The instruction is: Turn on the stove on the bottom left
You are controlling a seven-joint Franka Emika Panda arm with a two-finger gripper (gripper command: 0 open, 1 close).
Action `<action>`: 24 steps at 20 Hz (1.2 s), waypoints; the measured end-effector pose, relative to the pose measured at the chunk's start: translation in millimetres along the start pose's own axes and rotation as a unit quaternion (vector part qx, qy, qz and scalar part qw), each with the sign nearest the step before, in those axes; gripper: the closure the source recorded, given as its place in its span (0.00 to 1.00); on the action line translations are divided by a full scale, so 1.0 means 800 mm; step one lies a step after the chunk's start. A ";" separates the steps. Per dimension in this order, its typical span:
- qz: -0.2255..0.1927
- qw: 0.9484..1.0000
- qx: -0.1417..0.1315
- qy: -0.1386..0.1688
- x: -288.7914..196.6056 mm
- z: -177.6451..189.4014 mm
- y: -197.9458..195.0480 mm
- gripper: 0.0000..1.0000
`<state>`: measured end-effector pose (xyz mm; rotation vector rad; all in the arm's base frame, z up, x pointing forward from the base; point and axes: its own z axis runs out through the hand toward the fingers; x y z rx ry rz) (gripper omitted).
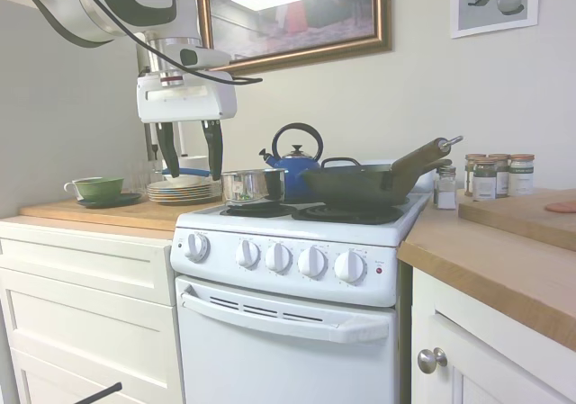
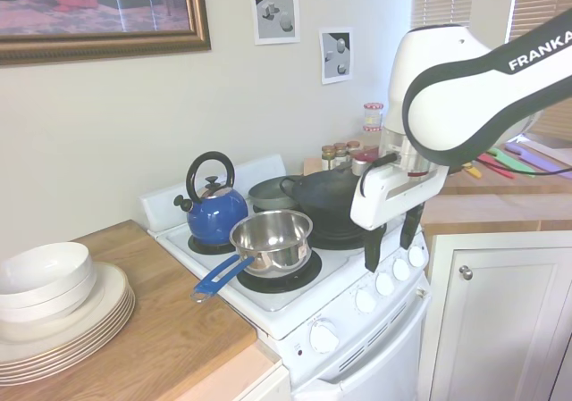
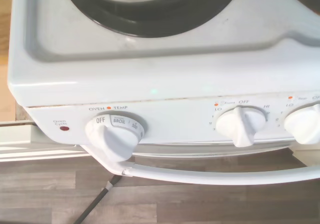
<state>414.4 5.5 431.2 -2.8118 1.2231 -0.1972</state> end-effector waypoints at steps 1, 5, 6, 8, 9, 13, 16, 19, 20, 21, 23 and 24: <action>0.000 1.000 0.000 0.000 0.000 0.000 0.000 0.00; 0.000 1.000 -0.001 0.000 0.001 0.001 0.001 0.00; 0.001 1.000 -0.001 -0.001 0.002 0.001 0.003 0.00; 0.005 1.000 -0.004 -0.004 0.004 0.006 0.007 0.00; 0.007 1.000 -0.006 -0.006 0.005 0.009 0.010 0.00; 0.006 1.000 -0.017 -0.013 0.005 0.030 0.013 0.00; 0.006 1.000 -0.024 -0.017 0.008 0.047 0.012 0.00; 0.009 0.999 -0.029 -0.021 0.014 0.062 0.010 0.00; 0.010 0.999 -0.030 -0.022 0.017 0.067 0.009 0.00; 0.011 0.999 -0.032 -0.024 0.020 0.072 0.008 0.00; 0.014 0.999 -0.036 -0.028 0.026 0.082 0.005 0.00; 0.016 0.999 -0.038 -0.029 0.030 0.086 0.003 0.00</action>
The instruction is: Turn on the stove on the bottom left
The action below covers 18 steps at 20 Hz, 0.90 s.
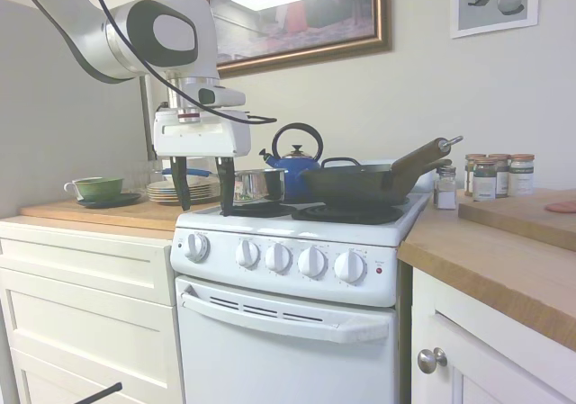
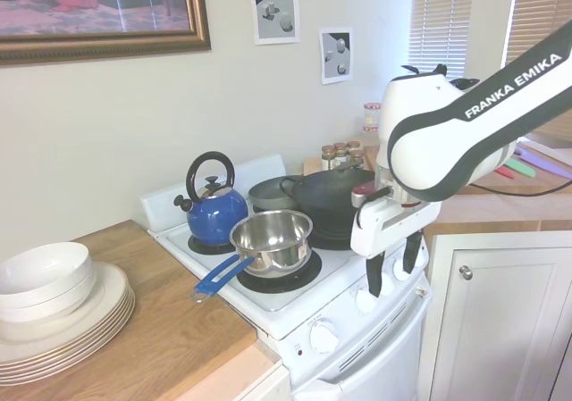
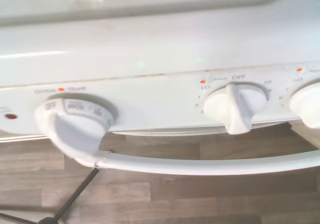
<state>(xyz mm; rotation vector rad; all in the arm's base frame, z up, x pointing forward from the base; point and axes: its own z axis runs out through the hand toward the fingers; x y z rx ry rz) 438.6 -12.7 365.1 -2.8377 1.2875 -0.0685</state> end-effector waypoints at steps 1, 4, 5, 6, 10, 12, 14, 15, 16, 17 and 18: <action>0.001 1.000 -0.001 0.000 0.004 0.003 -0.002 0.00; 0.006 1.000 -0.004 -0.003 0.017 0.010 -0.006 0.00; 0.007 1.000 -0.004 -0.004 0.021 0.011 -0.007 0.00; 0.008 1.000 -0.005 -0.005 0.025 0.013 -0.009 0.00; 0.011 1.000 -0.010 -0.010 0.037 0.024 -0.016 0.00; 0.013 1.000 -0.013 -0.013 0.043 0.031 -0.019 0.00; 0.016 1.000 -0.016 -0.016 0.049 0.036 -0.021 0.00; 0.017 1.000 -0.016 -0.017 0.051 0.038 -0.022 1.00; 0.017 1.000 -0.017 -0.017 0.053 0.039 -0.023 1.00; 0.016 1.000 -0.018 -0.017 0.053 0.040 -0.023 1.00; 0.014 1.000 -0.019 -0.016 0.053 0.041 -0.024 1.00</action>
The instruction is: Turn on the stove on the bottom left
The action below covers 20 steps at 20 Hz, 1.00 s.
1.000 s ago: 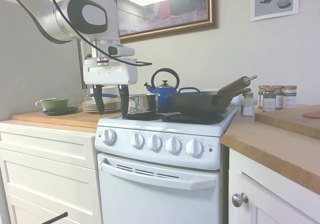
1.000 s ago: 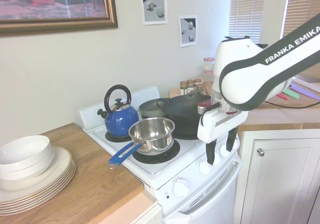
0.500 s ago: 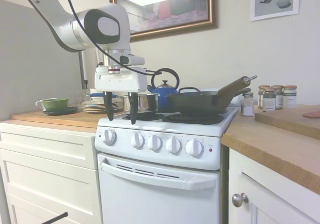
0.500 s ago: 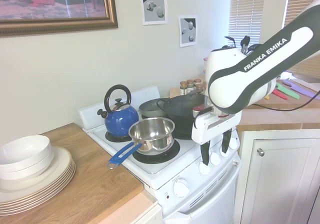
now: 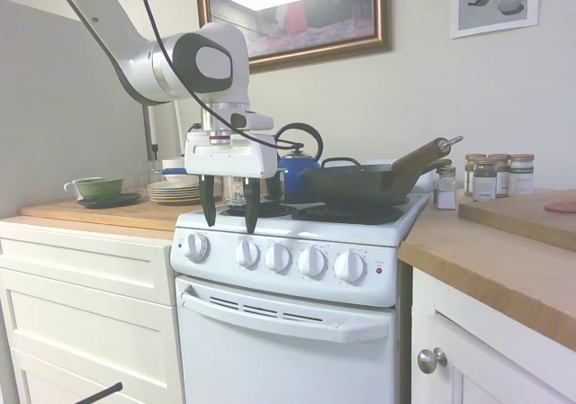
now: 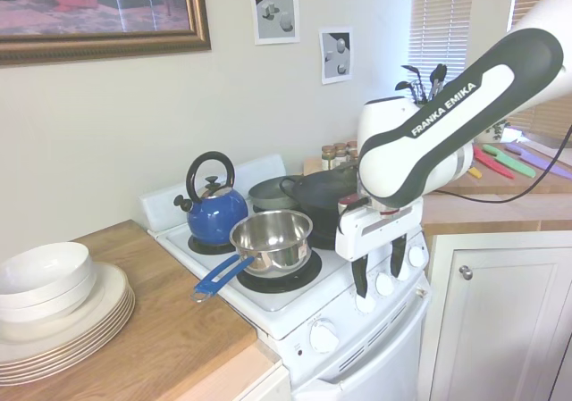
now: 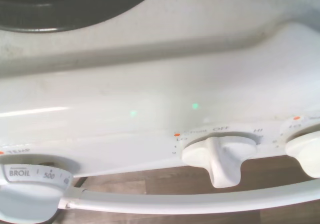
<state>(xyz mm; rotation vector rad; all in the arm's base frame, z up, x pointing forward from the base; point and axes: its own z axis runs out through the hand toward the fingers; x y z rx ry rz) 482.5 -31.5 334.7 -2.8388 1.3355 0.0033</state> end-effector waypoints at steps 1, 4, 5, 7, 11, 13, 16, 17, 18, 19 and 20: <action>-0.001 1.000 -0.001 0.000 -0.001 0.000 -0.001 1.00; -0.002 1.000 -0.002 0.000 -0.003 0.002 -0.005 1.00; -0.002 1.000 -0.003 -0.001 -0.004 0.004 -0.005 1.00; 0.000 1.000 -0.004 -0.001 -0.003 0.007 -0.005 1.00; 0.002 1.000 -0.004 0.000 0.000 0.009 -0.003 1.00; 0.002 1.000 -0.003 0.001 0.000 0.010 -0.004 1.00; 0.001 1.000 -0.002 0.001 -0.001 0.011 -0.006 1.00; 0.001 1.000 -0.002 0.001 -0.001 0.012 -0.006 1.00; 0.001 1.000 -0.002 0.001 -0.001 0.013 -0.007 1.00; 0.001 1.000 -0.002 0.001 -0.001 0.015 -0.007 1.00; 0.001 1.000 -0.002 0.001 0.000 0.016 -0.007 1.00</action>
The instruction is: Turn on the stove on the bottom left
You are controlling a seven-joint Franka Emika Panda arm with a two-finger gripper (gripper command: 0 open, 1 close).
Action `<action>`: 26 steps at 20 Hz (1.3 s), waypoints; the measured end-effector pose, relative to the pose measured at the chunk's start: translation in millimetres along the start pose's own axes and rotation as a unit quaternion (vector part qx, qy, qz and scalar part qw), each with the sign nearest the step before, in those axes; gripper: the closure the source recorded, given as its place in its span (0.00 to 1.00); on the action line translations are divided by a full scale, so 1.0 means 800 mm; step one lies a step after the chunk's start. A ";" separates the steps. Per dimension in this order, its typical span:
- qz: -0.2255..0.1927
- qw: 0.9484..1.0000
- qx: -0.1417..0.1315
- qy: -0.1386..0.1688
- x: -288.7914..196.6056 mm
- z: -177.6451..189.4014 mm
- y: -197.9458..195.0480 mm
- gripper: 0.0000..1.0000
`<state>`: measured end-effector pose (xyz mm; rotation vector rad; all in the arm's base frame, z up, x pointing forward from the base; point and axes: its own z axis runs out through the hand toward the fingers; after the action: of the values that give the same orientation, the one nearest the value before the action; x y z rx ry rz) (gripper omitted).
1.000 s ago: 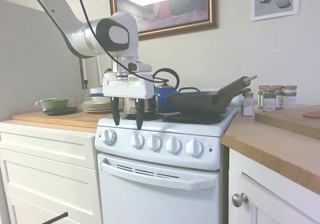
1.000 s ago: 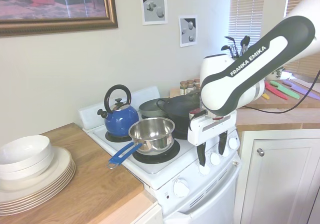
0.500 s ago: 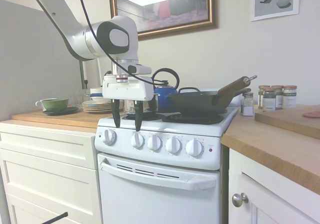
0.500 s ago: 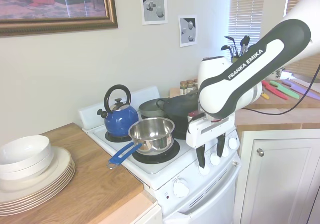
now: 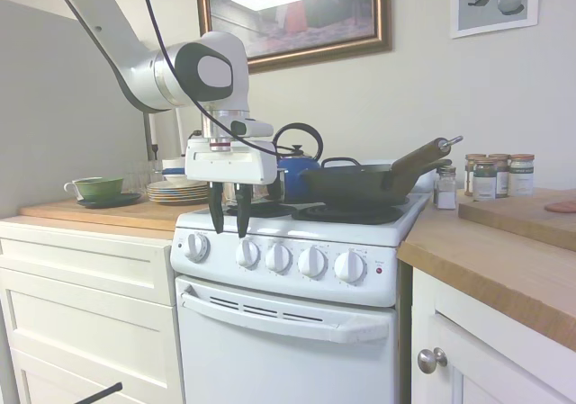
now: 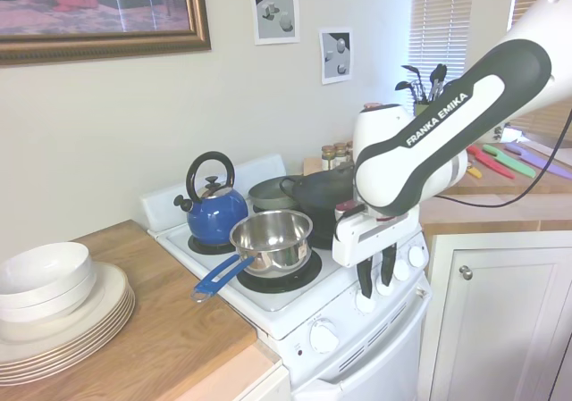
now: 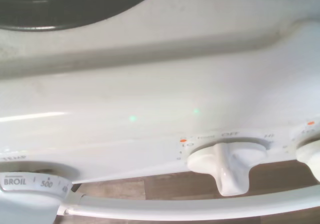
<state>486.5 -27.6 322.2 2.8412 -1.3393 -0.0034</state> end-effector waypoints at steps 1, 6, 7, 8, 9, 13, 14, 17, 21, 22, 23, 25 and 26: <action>0.000 1.000 0.000 0.000 0.000 0.001 0.000 1.00; 0.001 1.000 0.002 0.002 0.002 0.001 0.000 1.00; 0.001 1.000 0.003 0.003 0.002 0.001 0.000 1.00; 0.001 1.000 0.003 0.003 0.002 0.001 -0.001 1.00; 0.001 1.000 0.003 0.003 0.002 0.001 -0.001 1.00; 0.002 1.000 0.004 0.004 0.005 0.002 -0.002 1.00; 0.002 1.000 0.005 0.004 0.006 0.002 -0.002 1.00; 0.003 1.000 0.008 0.008 0.010 0.007 -0.003 1.00; 0.003 1.000 0.008 0.010 0.015 0.020 -0.007 1.00; 0.003 1.000 0.008 0.011 0.016 0.022 -0.007 1.00; 0.003 1.000 0.008 0.014 0.018 0.023 -0.007 1.00; 0.004 1.000 0.006 0.017 0.020 0.024 -0.006 1.00; 0.004 1.000 0.006 0.018 0.021 0.023 -0.006 1.00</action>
<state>500.9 -37.4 303.9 2.8308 -1.3491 0.0570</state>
